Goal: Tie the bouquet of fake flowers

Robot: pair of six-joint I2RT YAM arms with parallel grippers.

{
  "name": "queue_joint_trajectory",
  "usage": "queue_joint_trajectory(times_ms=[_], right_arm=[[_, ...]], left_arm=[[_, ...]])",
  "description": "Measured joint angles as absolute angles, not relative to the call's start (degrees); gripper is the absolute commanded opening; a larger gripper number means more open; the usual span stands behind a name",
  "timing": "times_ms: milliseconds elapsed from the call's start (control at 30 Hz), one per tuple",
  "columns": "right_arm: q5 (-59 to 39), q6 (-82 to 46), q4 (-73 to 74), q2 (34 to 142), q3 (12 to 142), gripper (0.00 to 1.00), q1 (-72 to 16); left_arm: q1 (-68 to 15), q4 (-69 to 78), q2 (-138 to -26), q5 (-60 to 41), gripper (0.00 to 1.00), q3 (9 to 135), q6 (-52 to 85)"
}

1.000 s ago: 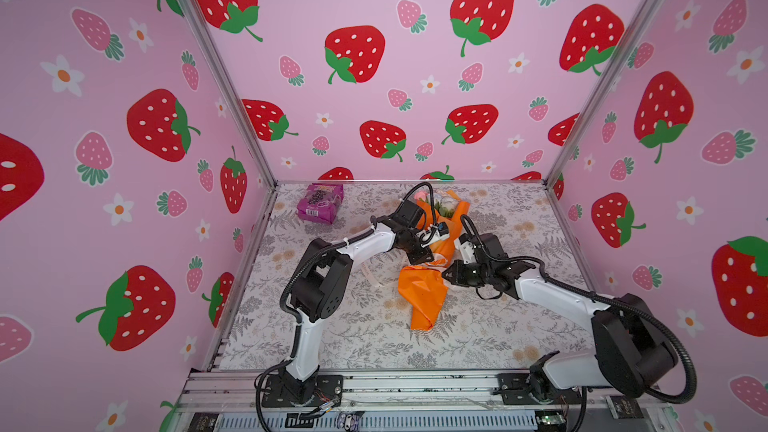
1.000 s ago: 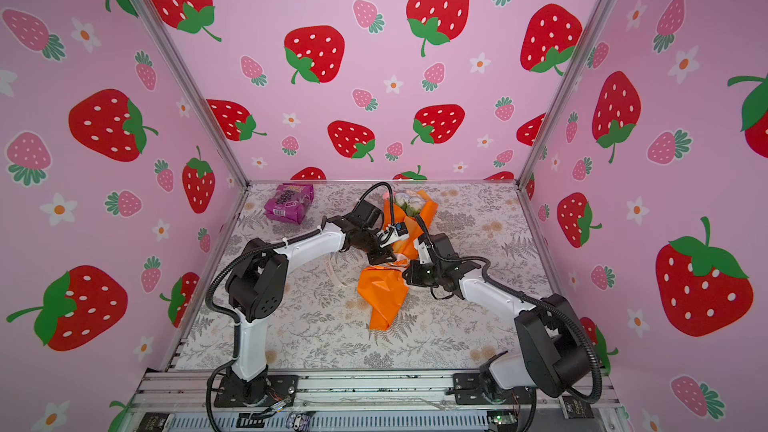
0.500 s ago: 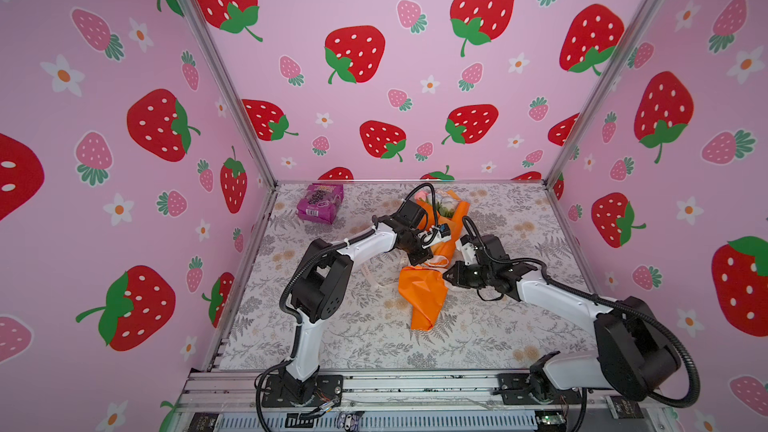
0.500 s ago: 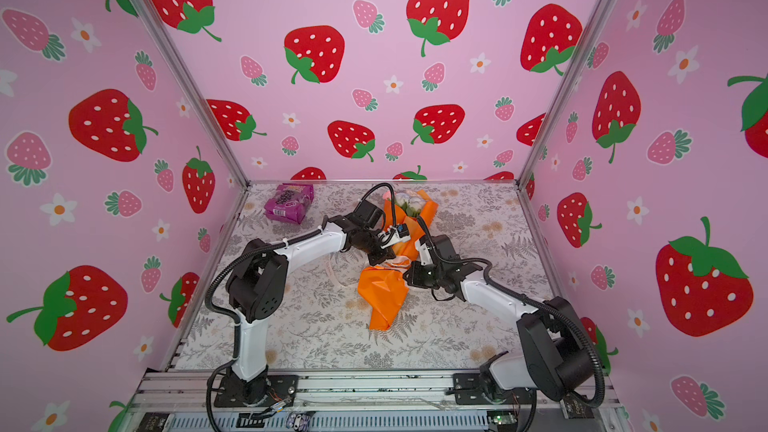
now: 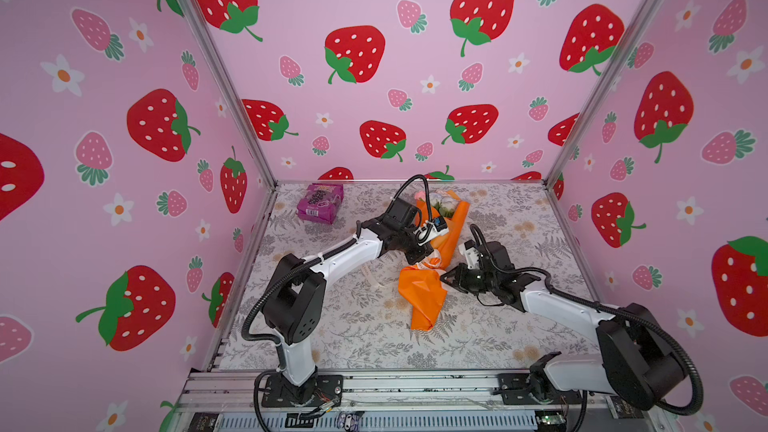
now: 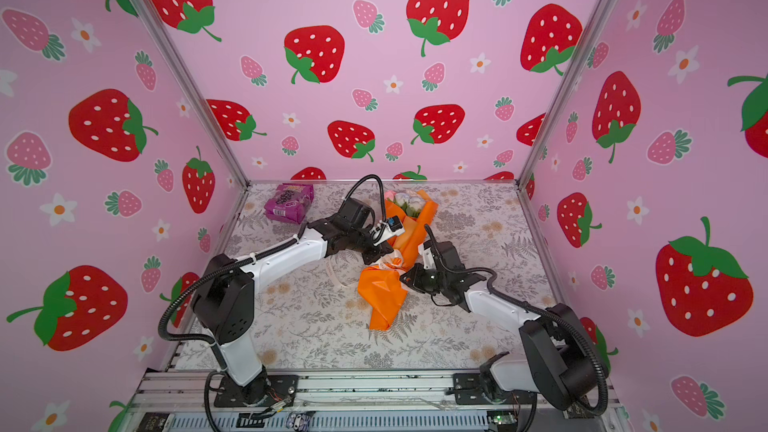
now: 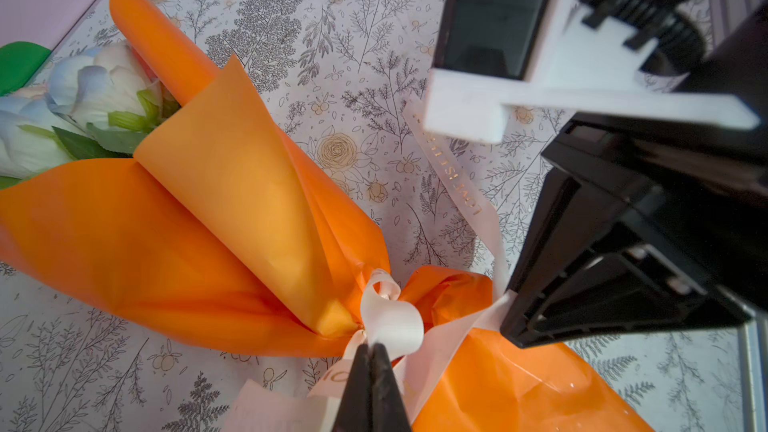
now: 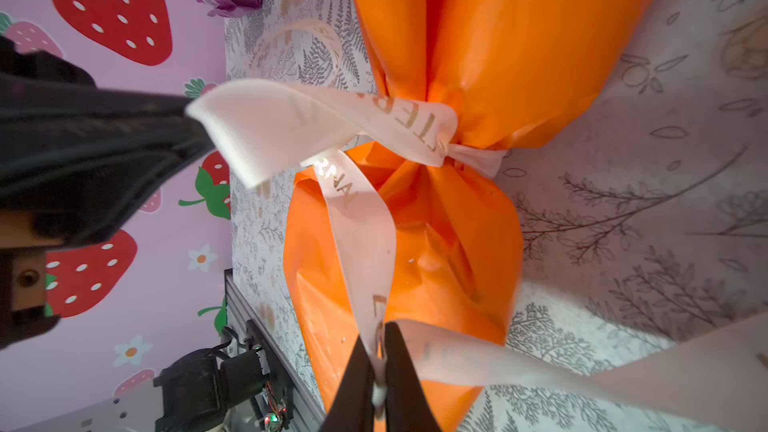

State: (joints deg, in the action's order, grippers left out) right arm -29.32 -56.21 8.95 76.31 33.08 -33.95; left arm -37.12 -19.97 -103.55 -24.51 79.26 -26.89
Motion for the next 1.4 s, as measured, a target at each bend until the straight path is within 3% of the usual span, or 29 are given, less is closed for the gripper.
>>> queue_joint_trajectory(times_ms=[467,700,867,1033,1167,1400], right_arm=[[-30.06,-67.99,26.15,79.61,28.88,0.15,-34.89],[-30.28,-67.07,25.47,80.49,28.36,0.36,-35.09],[-29.95,-64.1,19.42,75.22,26.7,0.5,-34.57],[-28.93,-60.1,12.56,70.3,27.92,0.51,-31.9],[-27.75,-55.9,8.27,69.78,30.33,0.38,-28.12],[-32.03,-47.53,5.32,79.22,41.34,0.34,-27.27]], left_arm=[[-39.66,-21.21,-100.82,-28.14,0.0,75.55,-21.52],[-40.16,-21.28,-99.77,-29.34,0.0,73.56,-19.42],[-41.12,-21.21,-99.77,-29.12,0.0,71.68,-18.48],[-41.43,-21.02,-99.77,-28.93,0.0,69.95,-17.65],[-41.54,-20.6,-99.72,-28.88,0.0,68.77,-16.73],[-41.74,-19.03,-99.7,-28.91,0.0,67.61,-14.9]])
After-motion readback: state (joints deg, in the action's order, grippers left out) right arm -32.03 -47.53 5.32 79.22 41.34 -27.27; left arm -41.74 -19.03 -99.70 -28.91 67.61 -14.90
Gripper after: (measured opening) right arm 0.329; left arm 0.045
